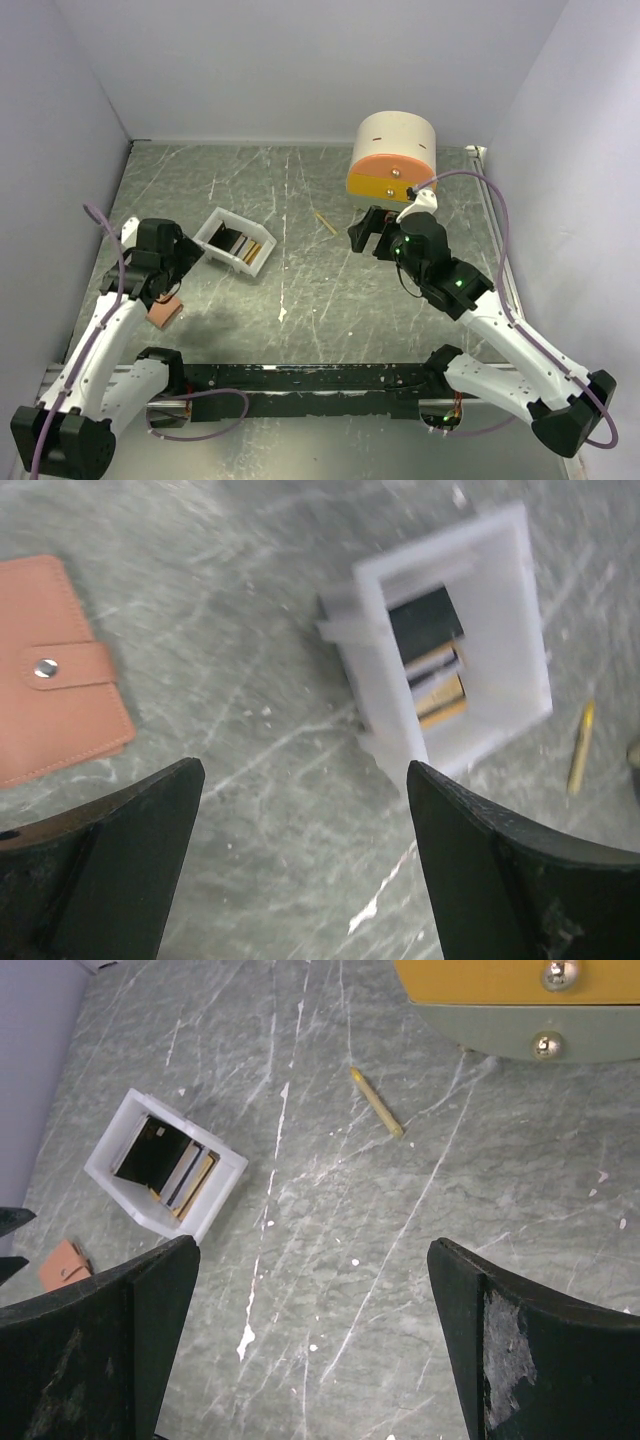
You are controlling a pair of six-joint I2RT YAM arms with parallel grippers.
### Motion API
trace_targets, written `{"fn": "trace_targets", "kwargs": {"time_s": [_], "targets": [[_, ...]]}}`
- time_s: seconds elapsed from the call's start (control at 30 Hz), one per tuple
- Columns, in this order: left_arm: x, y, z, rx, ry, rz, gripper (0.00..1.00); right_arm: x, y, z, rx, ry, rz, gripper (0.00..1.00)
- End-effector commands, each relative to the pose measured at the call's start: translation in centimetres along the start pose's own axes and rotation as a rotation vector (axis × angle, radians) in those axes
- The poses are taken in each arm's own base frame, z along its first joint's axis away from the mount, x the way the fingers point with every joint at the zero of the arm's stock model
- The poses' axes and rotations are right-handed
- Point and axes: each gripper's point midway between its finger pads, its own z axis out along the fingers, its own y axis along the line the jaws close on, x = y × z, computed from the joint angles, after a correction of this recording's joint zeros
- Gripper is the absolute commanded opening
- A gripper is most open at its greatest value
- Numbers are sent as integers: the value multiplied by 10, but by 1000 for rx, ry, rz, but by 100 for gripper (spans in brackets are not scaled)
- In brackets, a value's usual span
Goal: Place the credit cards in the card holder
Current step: Move the card holder to the center of the board.
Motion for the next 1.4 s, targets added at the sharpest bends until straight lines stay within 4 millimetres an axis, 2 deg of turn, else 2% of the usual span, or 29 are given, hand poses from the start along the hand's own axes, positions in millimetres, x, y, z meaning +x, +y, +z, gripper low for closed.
{"fn": "trace_targets", "kwargs": {"time_s": [0.0, 0.1, 0.17, 0.2, 0.3, 0.37, 0.47, 0.73, 0.9, 1.0, 1.13, 1.23, 1.37], "targets": [[-40, 20, 10, -167, -204, -214, 95, -4, -1, -3, -11, -24, -9, 100], [-53, 27, 20, -237, -245, -291, 96, -4, 1, -5, -29, -20, -16, 100], [-62, 35, 26, -282, -270, -373, 81, -4, 3, -6, -46, -21, -24, 100], [-65, 38, 30, -301, -285, -405, 78, -4, 5, -7, -55, -20, -26, 100], [-76, 52, 38, -374, -320, -465, 85, -7, 8, -11, -73, -24, -37, 100], [-79, 60, 43, -421, -329, -470, 84, -9, 8, -14, -78, -27, -43, 100], [-81, 87, 51, -504, -327, -511, 81, -12, 8, -17, -81, -36, -46, 100], [-42, 130, 77, -569, -194, -606, 82, -10, 8, -20, -89, -34, -34, 100], [-17, 142, 95, -613, -70, -644, 81, -10, 9, -21, -90, -29, -28, 100], [-12, 144, 101, -649, -15, -625, 85, -10, 7, -21, -82, -32, -31, 100], [13, 145, 104, -687, 105, -609, 89, -8, 3, -21, -74, -43, -31, 100], [33, 144, 101, -681, 162, -592, 90, -8, 2, -21, -71, -48, -27, 100], [51, 135, 91, -650, 188, -557, 89, -9, -1, -20, -57, -50, -32, 100]]}}
